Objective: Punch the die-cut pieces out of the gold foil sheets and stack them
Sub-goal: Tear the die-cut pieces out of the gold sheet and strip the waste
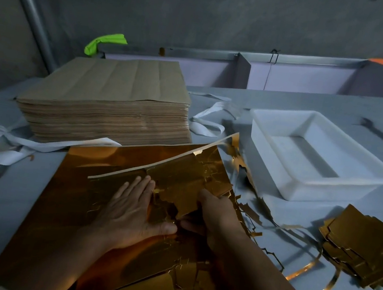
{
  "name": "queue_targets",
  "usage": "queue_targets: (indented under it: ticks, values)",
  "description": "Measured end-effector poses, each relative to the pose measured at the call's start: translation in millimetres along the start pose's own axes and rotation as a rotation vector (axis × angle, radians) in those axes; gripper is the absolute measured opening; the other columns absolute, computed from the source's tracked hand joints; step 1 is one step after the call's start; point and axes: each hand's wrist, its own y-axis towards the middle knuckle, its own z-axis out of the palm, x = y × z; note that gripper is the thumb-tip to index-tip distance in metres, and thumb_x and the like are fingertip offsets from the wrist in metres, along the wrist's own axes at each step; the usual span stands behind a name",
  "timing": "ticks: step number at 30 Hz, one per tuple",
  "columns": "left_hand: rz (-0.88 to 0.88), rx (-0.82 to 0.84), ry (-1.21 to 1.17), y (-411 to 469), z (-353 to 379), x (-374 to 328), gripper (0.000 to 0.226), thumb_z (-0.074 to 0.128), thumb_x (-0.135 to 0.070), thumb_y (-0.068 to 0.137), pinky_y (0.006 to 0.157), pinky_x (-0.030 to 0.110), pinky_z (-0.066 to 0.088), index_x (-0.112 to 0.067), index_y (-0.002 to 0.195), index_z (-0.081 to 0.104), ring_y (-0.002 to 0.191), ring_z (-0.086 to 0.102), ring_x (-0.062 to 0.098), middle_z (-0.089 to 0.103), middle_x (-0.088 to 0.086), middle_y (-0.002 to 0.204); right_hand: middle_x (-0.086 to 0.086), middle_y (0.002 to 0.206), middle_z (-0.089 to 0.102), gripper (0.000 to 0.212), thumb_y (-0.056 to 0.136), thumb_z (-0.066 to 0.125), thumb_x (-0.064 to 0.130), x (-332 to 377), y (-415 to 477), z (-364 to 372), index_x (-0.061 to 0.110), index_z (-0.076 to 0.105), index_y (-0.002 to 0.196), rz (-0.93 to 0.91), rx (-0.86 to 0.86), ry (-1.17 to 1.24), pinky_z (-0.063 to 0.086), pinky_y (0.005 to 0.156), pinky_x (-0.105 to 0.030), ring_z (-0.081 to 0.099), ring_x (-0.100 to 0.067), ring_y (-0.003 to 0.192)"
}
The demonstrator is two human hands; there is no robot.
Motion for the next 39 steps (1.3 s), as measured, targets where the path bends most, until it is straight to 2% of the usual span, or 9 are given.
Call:
queue_targets:
  ticks: [5, 8, 12, 15, 18, 21, 25, 30, 39]
  values:
    - [-0.014, 0.064, -0.064, 2.9, -2.1, 1.3, 0.131, 0.027, -0.100, 0.058, 0.115, 0.033, -0.011, -0.023, 0.153, -0.020, 0.145, -0.025, 0.012, -0.027, -0.004, 0.160, -0.013, 0.082, 0.072, 0.021, 0.099, 0.055, 0.028, 3.5, 1.0, -9.2, 0.012, 0.056, 0.112, -0.016, 0.064, 0.030, 0.056, 0.051, -0.029, 0.071, -0.020, 0.053]
    - [-0.077, 0.119, -0.516, 7.8, -17.5, 12.5, 0.118, 0.059, -0.082, 0.064, 0.119, 0.046, 0.013, -0.036, 0.155, 0.002, 0.149, 0.004, 0.025, -0.001, -0.005, 0.164, -0.009, 0.063, 0.072, 0.015, 0.099, 0.054, 0.024, 2.4, 1.0, -9.7, 0.011, 0.056, 0.107, -0.009, 0.078, 0.006, 0.058, 0.055, -0.031, 0.070, -0.021, 0.053]
    - [-0.093, 0.005, -1.033, 14.0, -44.9, 17.7, 0.072, 0.059, -0.035, 0.059, 0.109, 0.049, 0.035, -0.028, 0.129, 0.046, 0.135, 0.037, 0.023, 0.038, 0.004, 0.149, -0.015, 0.091, 0.070, 0.016, 0.097, 0.059, 0.022, 2.8, 3.0, -7.6, 0.012, 0.055, 0.108, 0.005, 0.053, -0.039, 0.058, 0.056, -0.032, 0.072, -0.026, 0.070]
    - [0.012, -0.077, -1.161, 12.7, -50.9, 8.5, 0.051, 0.046, -0.044, 0.074, 0.111, 0.042, 0.030, -0.034, 0.121, 0.060, 0.133, 0.041, 0.017, 0.048, 0.000, 0.144, -0.014, 0.101, 0.066, 0.016, 0.095, 0.061, 0.021, 4.5, 2.9, -7.8, 0.014, 0.055, 0.108, 0.023, 0.044, -0.067, 0.058, 0.055, -0.030, 0.072, -0.028, 0.077]
    - [0.062, -0.156, -1.082, 22.1, -51.6, -3.7, 0.032, 0.035, -0.040, 0.101, 0.102, 0.028, 0.026, -0.042, 0.125, 0.056, 0.133, 0.031, 0.005, 0.040, -0.010, 0.148, -0.012, 0.096, 0.068, 0.014, 0.096, 0.059, 0.018, 3.6, 2.4, -8.6, 0.016, 0.054, 0.109, 0.021, 0.070, -0.056, 0.057, 0.052, -0.027, 0.074, -0.022, 0.062]
    - [0.026, -0.127, -0.758, 38.5, -42.1, -11.9, 0.047, 0.035, -0.015, 0.105, 0.117, 0.038, 0.018, -0.044, 0.142, 0.038, 0.147, 0.012, 0.010, 0.021, -0.014, 0.159, -0.011, 0.096, 0.068, 0.014, 0.095, 0.060, 0.021, -0.1, 4.4, -9.2, 0.022, 0.052, 0.107, -0.025, 0.060, -0.016, 0.055, 0.051, -0.027, 0.073, -0.021, 0.059]
    - [0.007, -0.054, -0.399, 45.6, -21.9, -15.0, 0.055, 0.034, -0.013, 0.104, 0.121, 0.040, -0.001, -0.047, 0.147, 0.026, 0.150, -0.003, 0.012, 0.010, -0.015, 0.162, -0.007, 0.077, 0.071, 0.016, 0.096, 0.060, 0.019, -3.1, 5.6, -10.9, 0.027, 0.049, 0.104, -0.069, 0.079, 0.024, 0.053, 0.046, -0.026, 0.067, -0.015, 0.047]
    - [0.032, -0.129, -0.319, 45.3, -11.2, -13.1, 0.053, 0.036, -0.021, 0.104, 0.120, 0.038, -0.002, -0.046, 0.148, 0.022, 0.150, -0.003, 0.011, 0.010, -0.015, 0.163, -0.012, 0.083, 0.066, 0.034, 0.092, 0.063, 0.017, 0.5, 0.3, -18.5, 0.017, 0.047, 0.123, -0.025, 0.124, -0.004, 0.048, 0.044, -0.025, 0.060, -0.014, 0.045]
    - [-0.005, -0.138, -0.289, 41.4, -14.8, -19.7, 0.053, 0.036, -0.018, 0.104, 0.121, 0.038, 0.002, -0.045, 0.148, 0.025, 0.150, 0.001, 0.011, 0.014, -0.014, 0.162, -0.014, 0.073, 0.065, 0.012, 0.081, 0.056, -0.004, 11.2, -37.0, -57.1, 0.004, 0.058, 0.090, -0.085, 0.320, -0.035, 0.045, 0.056, -0.028, 0.062, -0.027, 0.059]
